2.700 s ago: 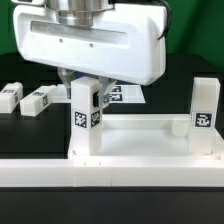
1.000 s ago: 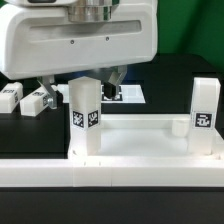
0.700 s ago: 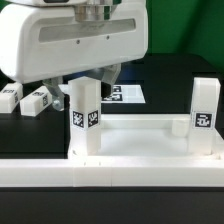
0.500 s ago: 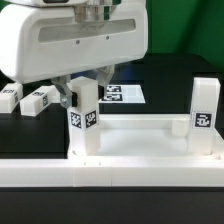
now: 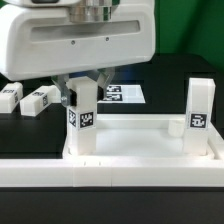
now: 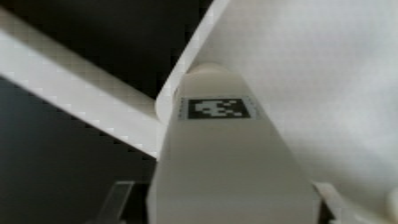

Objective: Assemble desk

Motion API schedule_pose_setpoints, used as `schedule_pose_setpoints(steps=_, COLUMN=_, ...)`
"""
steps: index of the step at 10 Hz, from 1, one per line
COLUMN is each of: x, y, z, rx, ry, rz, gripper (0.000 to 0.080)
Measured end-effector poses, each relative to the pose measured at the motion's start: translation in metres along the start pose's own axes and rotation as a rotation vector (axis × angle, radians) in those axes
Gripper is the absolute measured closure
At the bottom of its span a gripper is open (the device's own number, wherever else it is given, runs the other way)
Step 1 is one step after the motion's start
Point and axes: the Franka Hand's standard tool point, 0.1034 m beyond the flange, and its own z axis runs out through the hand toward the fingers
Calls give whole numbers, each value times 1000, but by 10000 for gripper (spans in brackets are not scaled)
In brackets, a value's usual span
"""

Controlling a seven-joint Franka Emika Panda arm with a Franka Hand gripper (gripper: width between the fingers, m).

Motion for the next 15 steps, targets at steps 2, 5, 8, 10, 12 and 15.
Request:
schedule_pose_setpoints(steps=2, x=0, y=0, z=0, rx=2, ry=0, rz=207, gripper=509)
schedule_pose_setpoints(steps=5, x=0, y=-2, z=0, rx=24, ry=0, rz=518, gripper=509)
schedule_pose_setpoints(steps=8, x=-1, y=-2, z=0, rx=22, ry=-2, rz=657, gripper=508)
schedule_pose_setpoints(steps=10, x=-1, y=-1, z=0, rx=21, ry=-4, rz=732, gripper=508)
schedule_pose_setpoints(steps=12, x=-1, y=-2, z=1, rx=24, ry=-5, rz=811, gripper=361)
schedule_pose_setpoints(steps=15, x=-1, y=-2, z=1, rx=24, ry=-5, rz=810, gripper=174)
